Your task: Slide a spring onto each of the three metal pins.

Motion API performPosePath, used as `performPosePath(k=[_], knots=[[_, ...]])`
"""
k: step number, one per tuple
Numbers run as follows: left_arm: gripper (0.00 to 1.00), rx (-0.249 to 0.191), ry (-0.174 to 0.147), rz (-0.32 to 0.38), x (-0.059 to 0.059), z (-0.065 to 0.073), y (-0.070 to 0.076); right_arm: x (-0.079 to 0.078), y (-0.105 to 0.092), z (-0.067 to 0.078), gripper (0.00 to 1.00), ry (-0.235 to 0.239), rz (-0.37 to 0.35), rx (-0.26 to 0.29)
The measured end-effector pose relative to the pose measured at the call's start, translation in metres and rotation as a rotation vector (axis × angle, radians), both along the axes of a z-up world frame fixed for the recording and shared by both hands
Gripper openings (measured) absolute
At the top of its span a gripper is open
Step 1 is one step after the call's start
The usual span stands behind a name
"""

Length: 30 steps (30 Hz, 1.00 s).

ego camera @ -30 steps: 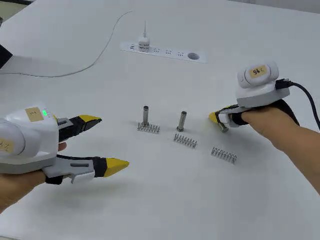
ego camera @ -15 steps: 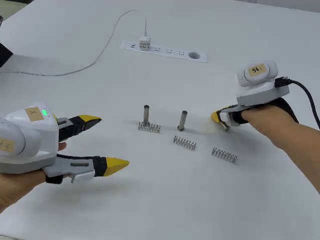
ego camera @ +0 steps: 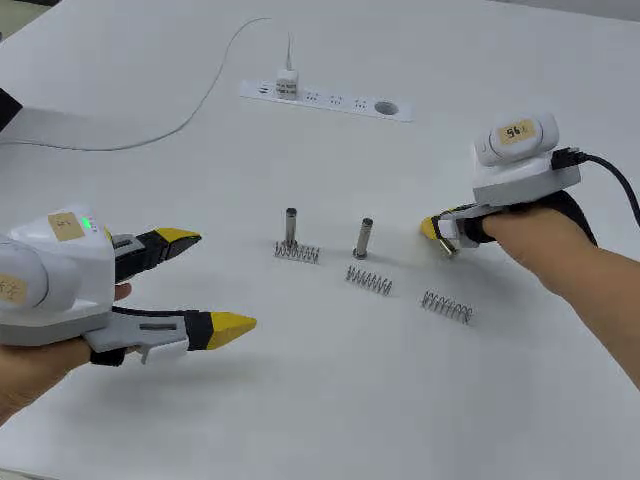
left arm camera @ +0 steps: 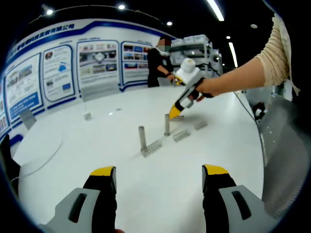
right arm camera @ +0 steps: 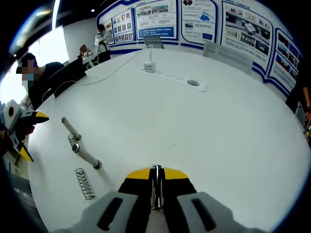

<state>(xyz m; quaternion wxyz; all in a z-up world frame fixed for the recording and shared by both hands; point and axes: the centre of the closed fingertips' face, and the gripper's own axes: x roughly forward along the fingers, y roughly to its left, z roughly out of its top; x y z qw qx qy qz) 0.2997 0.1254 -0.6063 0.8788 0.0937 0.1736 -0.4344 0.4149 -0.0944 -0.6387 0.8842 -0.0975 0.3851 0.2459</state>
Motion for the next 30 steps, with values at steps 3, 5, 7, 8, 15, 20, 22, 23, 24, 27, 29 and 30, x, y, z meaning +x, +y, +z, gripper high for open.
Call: performPosePath(k=[3,5,7,8,15,20,22,23,24,27,29,30], knots=[[0.73,-0.002,-0.003,-0.001,0.000,0.001,-0.001,-0.003,0.001,0.006,0.09,-0.010,0.005,0.012],[0.73,-0.003,-0.006,-0.003,0.000,0.002,-0.002,-0.006,0.001,0.009,0.09,-0.023,0.008,0.016],[0.73,-0.003,-0.008,-0.004,0.000,0.003,-0.002,-0.009,0.000,0.011,0.09,-0.029,0.009,0.019],[0.73,-0.003,-0.008,-0.005,0.000,0.003,-0.003,-0.010,0.000,0.013,0.09,-0.034,0.009,0.020],[0.72,-0.003,-0.012,-0.010,-0.002,0.004,-0.004,-0.019,-0.003,0.020,0.09,-0.061,0.007,0.035],[0.72,-0.003,-0.015,-0.011,-0.001,0.005,-0.006,-0.023,-0.004,0.023,0.09,-0.076,0.007,0.036],[0.72,-0.002,-0.016,-0.012,-0.001,0.006,-0.006,-0.024,-0.005,0.025,0.09,-0.083,0.006,0.035],[0.72,-0.002,-0.016,-0.012,-0.001,0.006,-0.006,-0.025,-0.005,0.027,0.09,-0.086,0.006,0.036],[0.72,-0.003,-0.016,-0.012,-0.001,0.006,-0.006,-0.025,-0.004,0.028,0.09,-0.092,0.009,0.038],[0.72,-0.003,-0.017,-0.012,-0.001,0.007,-0.007,-0.028,-0.005,0.030,0.09,-0.096,0.009,0.039],[0.72,-0.003,-0.019,-0.013,-0.001,0.007,-0.007,-0.029,-0.005,0.030,0.09,-0.096,0.008,0.038],[0.72,-0.003,-0.018,-0.013,-0.001,0.007,-0.007,-0.030,-0.005,0.031,0.09,-0.096,0.010,0.038]])
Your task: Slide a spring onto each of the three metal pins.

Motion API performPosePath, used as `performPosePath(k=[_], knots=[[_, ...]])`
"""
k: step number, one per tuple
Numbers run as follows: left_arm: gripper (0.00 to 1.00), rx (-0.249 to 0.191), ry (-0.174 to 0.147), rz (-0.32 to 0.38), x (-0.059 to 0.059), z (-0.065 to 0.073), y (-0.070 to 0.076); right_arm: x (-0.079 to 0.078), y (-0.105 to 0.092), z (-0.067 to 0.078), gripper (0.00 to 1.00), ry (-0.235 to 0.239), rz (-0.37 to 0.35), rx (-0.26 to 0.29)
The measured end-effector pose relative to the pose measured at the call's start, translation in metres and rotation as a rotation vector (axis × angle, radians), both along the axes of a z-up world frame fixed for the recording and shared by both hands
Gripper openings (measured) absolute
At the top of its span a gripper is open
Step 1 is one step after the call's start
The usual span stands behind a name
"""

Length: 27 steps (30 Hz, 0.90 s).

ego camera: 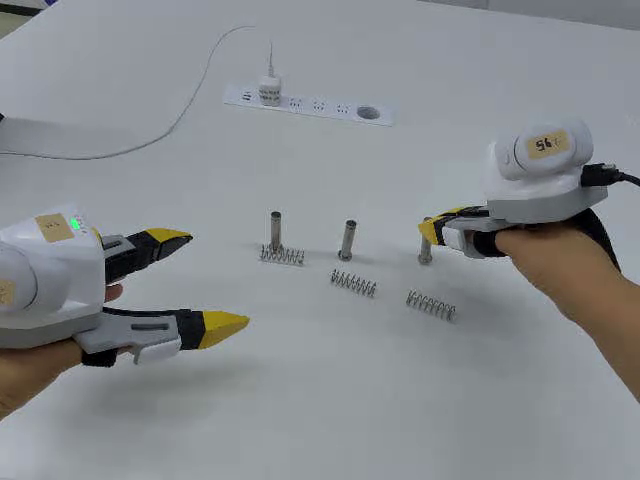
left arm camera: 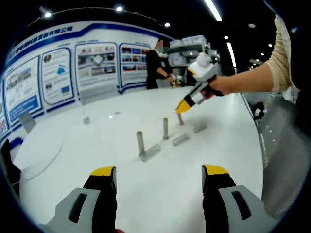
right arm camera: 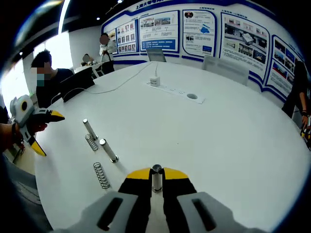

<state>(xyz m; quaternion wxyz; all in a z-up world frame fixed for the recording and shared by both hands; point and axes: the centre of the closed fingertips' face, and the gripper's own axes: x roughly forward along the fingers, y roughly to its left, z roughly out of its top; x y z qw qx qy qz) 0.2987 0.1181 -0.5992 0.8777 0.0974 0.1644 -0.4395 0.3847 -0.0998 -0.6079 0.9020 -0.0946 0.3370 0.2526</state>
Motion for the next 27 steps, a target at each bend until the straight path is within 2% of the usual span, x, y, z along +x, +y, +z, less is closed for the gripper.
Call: performPosePath(k=[18,27], knots=[[0.72,0.005,-0.004,-0.005,-0.002,0.001,-0.001,-0.014,-0.005,-0.001,0.09,-0.006,0.006,-0.017],[0.72,0.006,-0.007,-0.007,-0.002,0.003,-0.002,-0.015,-0.004,-0.002,0.09,-0.009,0.010,-0.023]])
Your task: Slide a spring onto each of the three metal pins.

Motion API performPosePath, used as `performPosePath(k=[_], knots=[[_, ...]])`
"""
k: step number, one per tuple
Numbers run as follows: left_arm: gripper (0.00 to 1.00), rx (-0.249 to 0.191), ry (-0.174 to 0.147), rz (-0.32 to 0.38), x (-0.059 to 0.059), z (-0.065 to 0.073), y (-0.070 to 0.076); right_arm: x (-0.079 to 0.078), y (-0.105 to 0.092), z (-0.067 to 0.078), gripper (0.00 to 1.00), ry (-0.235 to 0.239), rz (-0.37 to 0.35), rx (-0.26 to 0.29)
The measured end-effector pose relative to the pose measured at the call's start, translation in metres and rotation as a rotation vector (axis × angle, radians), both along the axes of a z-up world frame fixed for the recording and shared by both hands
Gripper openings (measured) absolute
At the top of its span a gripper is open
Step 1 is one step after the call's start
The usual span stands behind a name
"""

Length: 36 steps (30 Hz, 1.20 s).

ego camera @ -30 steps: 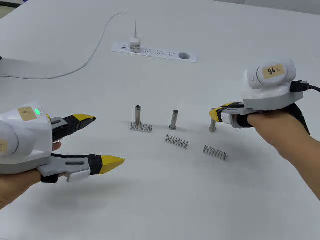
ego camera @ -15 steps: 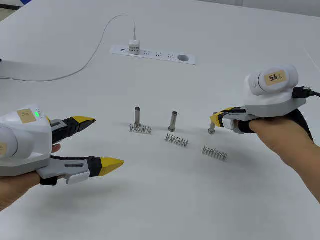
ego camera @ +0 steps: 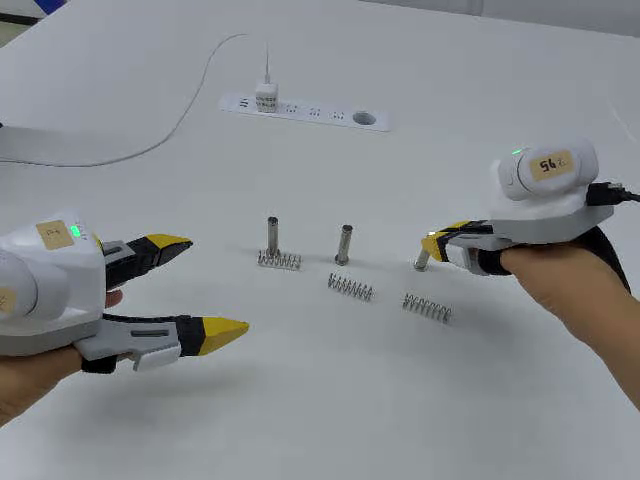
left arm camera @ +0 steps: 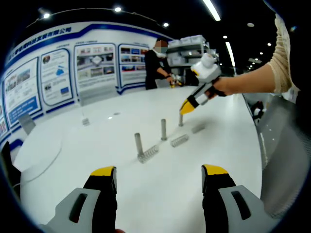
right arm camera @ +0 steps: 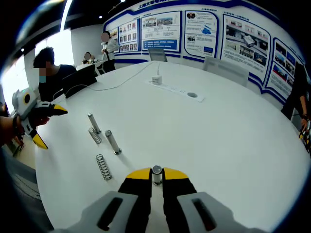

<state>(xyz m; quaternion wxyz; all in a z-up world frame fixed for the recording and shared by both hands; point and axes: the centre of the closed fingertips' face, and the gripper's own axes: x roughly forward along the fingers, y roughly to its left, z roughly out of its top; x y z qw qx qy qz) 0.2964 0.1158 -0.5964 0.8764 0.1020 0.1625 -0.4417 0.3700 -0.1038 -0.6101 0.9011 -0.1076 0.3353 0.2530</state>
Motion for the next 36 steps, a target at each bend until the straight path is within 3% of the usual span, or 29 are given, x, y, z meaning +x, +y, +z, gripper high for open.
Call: performPosePath(k=[36], knots=[[0.73,-0.002,-0.005,0.004,0.0020,0.0012,0.0000,-0.0013,0.0011,0.0020,0.15,-0.021,0.026,0.008]])
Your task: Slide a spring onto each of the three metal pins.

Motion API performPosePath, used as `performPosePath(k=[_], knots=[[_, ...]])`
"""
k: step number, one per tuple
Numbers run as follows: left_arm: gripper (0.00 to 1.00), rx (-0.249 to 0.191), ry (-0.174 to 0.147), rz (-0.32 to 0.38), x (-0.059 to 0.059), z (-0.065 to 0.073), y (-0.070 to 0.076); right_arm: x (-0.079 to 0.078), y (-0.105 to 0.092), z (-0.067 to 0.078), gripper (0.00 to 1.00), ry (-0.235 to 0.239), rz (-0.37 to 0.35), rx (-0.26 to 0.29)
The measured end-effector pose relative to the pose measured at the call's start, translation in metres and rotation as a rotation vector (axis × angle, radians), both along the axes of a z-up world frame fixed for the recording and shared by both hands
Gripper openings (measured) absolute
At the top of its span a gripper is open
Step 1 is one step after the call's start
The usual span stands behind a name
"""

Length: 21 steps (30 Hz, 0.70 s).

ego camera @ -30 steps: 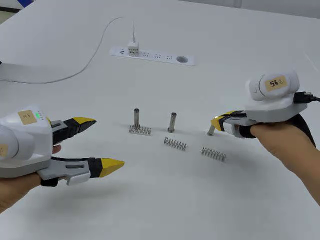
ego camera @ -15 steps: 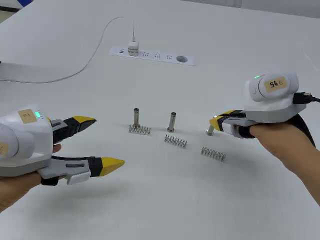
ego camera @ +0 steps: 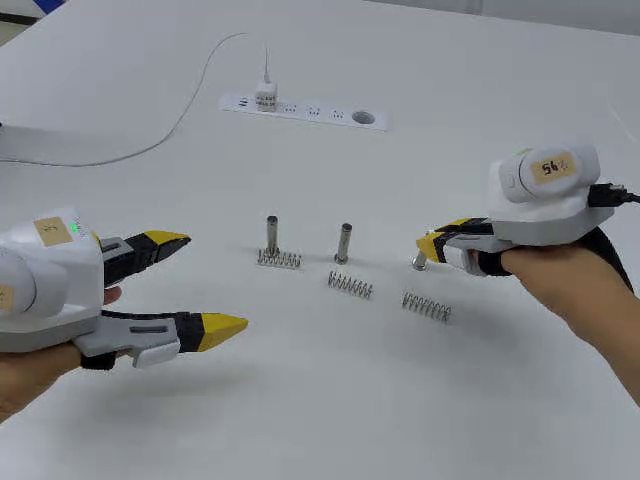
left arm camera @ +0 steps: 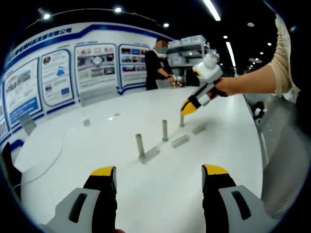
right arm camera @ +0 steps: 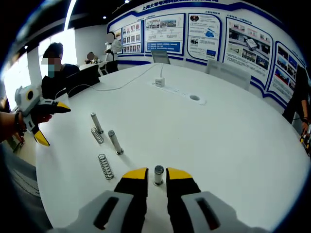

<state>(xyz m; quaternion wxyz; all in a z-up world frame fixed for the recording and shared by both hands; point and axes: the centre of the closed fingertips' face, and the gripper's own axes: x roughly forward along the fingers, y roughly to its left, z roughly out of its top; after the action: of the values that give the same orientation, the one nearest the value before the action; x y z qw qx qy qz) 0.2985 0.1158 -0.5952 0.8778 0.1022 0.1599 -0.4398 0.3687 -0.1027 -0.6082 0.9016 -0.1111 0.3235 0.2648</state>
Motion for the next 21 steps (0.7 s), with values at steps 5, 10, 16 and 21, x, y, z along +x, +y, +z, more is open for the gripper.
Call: performPosePath(k=[5,10,16,21], knots=[[0.73,-0.001,-0.001,-0.001,0.000,0.000,-0.001,-0.002,-0.002,0.002,0.16,-0.004,0.001,0.002],[0.73,0.000,-0.002,-0.001,0.001,0.000,-0.001,-0.004,-0.004,0.003,0.17,-0.006,0.004,0.002],[0.73,0.001,-0.002,-0.002,0.000,0.000,0.000,-0.011,-0.005,0.002,0.17,0.002,0.025,-0.010],[0.73,0.001,-0.004,-0.001,0.000,0.001,0.000,-0.017,-0.005,0.001,0.17,0.010,0.046,-0.020]])
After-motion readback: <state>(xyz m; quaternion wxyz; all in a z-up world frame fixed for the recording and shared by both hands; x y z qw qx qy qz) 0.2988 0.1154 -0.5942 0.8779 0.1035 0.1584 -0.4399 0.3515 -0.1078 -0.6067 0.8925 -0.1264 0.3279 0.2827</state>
